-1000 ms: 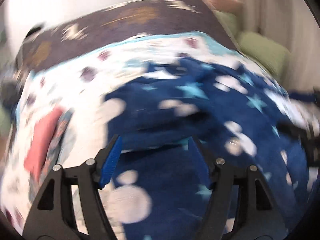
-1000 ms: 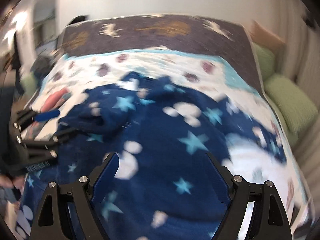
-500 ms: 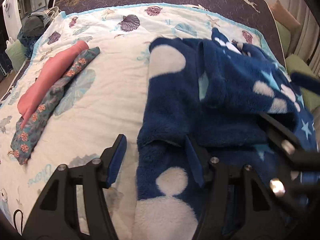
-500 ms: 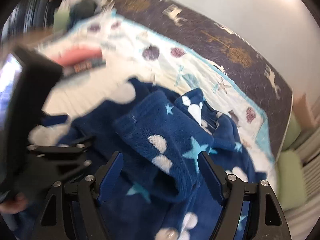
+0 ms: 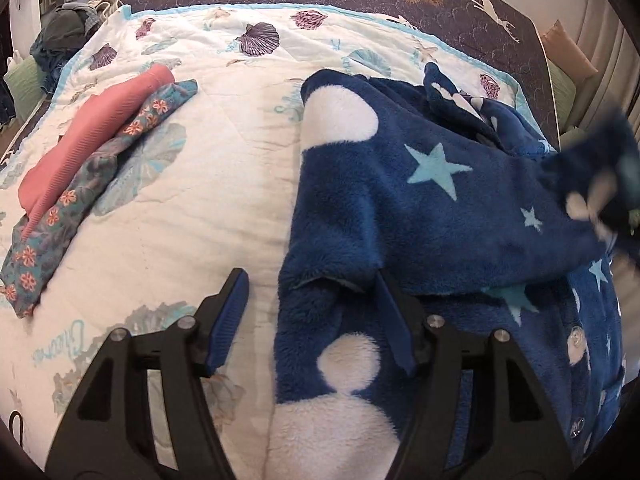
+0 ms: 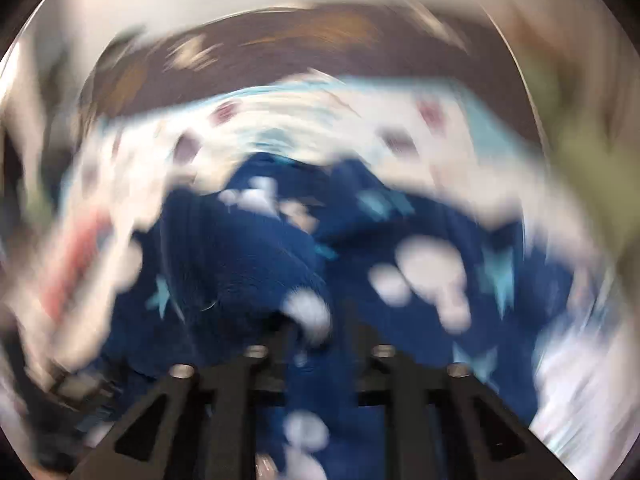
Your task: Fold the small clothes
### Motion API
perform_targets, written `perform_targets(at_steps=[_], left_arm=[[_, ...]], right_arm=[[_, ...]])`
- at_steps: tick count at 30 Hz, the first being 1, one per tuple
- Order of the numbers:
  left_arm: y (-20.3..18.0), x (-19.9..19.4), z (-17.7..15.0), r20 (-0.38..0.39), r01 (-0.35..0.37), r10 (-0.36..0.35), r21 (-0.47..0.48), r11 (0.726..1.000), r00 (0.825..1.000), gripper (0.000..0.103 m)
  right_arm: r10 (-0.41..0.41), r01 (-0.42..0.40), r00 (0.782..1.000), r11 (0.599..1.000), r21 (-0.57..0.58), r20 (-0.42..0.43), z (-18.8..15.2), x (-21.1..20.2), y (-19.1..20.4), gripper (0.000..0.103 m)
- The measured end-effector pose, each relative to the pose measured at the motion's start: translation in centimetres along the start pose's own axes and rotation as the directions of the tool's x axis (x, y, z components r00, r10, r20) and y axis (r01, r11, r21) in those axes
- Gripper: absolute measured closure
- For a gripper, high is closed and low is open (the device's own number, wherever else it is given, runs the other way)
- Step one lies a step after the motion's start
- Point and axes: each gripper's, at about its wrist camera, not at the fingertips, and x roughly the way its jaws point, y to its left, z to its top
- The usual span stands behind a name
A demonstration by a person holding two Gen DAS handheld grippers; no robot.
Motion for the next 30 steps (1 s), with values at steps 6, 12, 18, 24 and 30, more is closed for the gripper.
perform_targets(at_steps=[6,12,18,24,30], left_arm=[[0.1,0.0,0.1,0.000,0.001,-0.001,-0.003,1.000,1.000,0.037],[0.6,-2.3,1.2,0.013,0.048,-0.047,-0.054,0.997,0.999,0.038],[-1.9,-7.6,3.4,0.104,0.169,-0.172,0.040,0.985,0.980,0.038],[-5.4,-1.9,3.3,-0.076,0.197,-0.192,0.063,0.978,0.978,0.038],[-5.2,-0.6,1.7,-0.059,0.199,-0.195,0.074,0.977,0.979,0.038]], right_arm=[[0.007,0.004,0.999,0.971,0.237,-0.046,-2.9,-1.6,-11.2,0.062],[0.070,-0.071,0.998,0.992,0.101,0.005,-2.5,-4.2,-8.8,0.062],[0.287,-0.256,0.949,0.942,0.216,-0.128,-3.1,-1.7,-7.3,0.056],[0.428,-0.354,0.900,0.833,0.426,-0.089,-1.9,3.3,-8.1,0.033],[0.372,-0.371,0.927,0.884,0.283,0.053,0.4,0.2,-6.8,0.095]])
